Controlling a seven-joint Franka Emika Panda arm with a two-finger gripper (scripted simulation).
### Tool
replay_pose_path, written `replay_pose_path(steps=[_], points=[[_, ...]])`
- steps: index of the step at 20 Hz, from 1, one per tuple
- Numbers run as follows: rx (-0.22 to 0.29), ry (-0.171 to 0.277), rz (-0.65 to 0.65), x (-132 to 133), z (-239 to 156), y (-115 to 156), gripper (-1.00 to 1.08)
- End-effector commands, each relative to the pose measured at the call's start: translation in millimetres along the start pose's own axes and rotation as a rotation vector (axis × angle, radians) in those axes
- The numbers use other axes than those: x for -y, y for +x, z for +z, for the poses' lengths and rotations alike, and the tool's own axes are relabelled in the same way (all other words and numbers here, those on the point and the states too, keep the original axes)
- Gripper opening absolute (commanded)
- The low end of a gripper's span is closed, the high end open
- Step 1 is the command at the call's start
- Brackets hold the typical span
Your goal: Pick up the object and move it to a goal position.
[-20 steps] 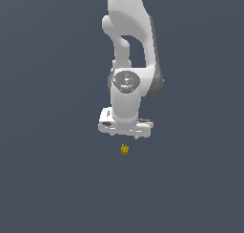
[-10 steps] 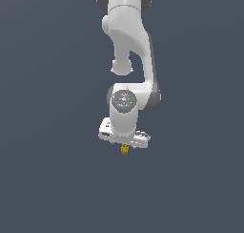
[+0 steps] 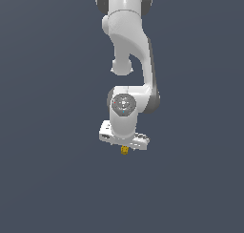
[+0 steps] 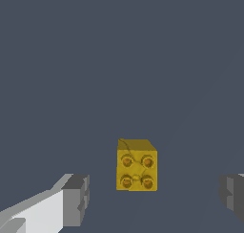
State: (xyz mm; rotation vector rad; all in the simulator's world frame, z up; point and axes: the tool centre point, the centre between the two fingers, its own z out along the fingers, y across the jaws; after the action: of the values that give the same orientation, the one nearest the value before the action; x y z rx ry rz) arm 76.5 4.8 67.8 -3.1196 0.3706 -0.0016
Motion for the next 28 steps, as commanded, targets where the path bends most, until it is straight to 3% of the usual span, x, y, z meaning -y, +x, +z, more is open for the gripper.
replay_pose_path(steps=[1,7,13,14,28], points=[[0.001,0.000,0.001,0,9,-1,1.00],[0.001,0.000,0.003,-1,39,-1,1.00],[0.001,0.000,0.003,0,46,0,1.00],[0.001,0.000,0.003,0,46,0,-1.00],[0.001,0.000,0.003,1,44,-2,-1.00]])
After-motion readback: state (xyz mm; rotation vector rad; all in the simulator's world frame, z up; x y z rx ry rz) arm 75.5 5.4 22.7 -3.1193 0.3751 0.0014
